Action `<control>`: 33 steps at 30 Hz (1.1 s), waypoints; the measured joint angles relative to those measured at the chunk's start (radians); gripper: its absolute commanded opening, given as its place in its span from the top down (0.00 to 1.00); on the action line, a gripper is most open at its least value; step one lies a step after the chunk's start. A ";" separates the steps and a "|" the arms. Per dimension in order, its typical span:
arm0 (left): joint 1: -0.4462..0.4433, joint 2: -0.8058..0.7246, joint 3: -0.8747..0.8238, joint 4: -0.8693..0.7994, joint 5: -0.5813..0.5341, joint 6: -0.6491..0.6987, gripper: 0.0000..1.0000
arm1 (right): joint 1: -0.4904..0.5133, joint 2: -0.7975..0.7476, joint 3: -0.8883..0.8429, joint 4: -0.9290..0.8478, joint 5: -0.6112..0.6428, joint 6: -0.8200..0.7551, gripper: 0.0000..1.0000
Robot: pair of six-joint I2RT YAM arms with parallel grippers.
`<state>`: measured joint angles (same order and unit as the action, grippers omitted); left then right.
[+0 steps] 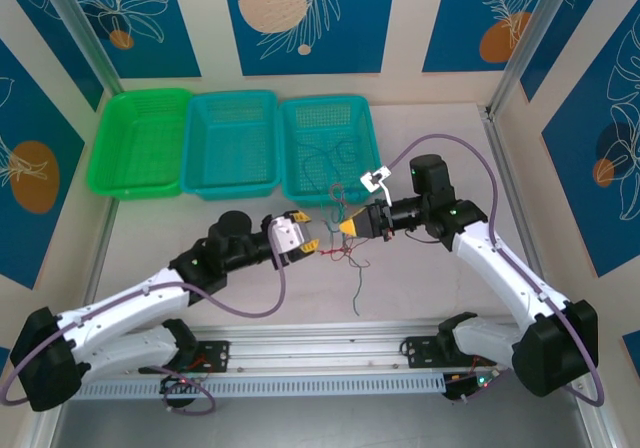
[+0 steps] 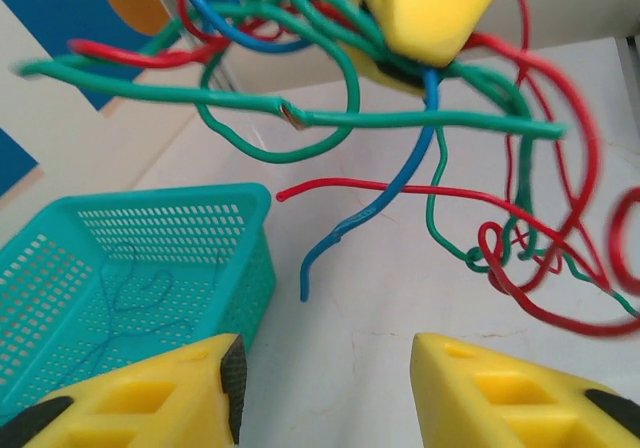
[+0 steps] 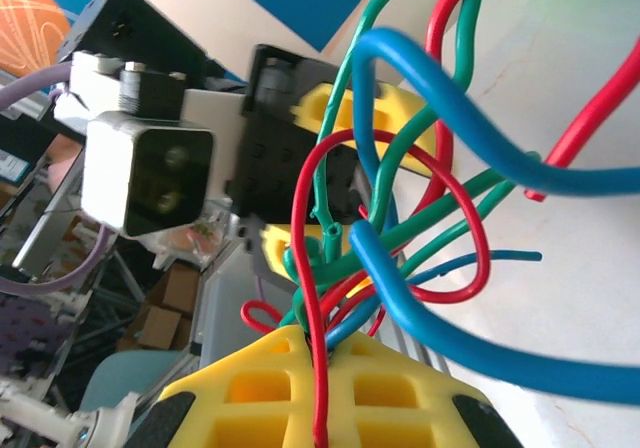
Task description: Untangle the cables
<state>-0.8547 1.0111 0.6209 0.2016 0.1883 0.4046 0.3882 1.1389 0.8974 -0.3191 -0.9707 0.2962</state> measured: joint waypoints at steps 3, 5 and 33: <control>0.000 0.076 0.025 0.007 0.016 0.007 0.57 | 0.010 0.007 0.009 -0.008 -0.016 0.010 1.00; 0.000 0.110 0.030 0.033 0.029 0.007 0.59 | 0.016 0.007 0.013 -0.011 -0.024 0.016 1.00; 0.013 -0.045 -0.008 0.208 0.073 -0.270 1.00 | -0.062 0.071 -0.122 -0.195 1.020 0.198 0.76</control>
<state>-0.8417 0.9661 0.6128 0.4099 0.2611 0.1341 0.3264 1.2098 0.7757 -0.5137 0.0498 0.4946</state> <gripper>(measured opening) 0.042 0.239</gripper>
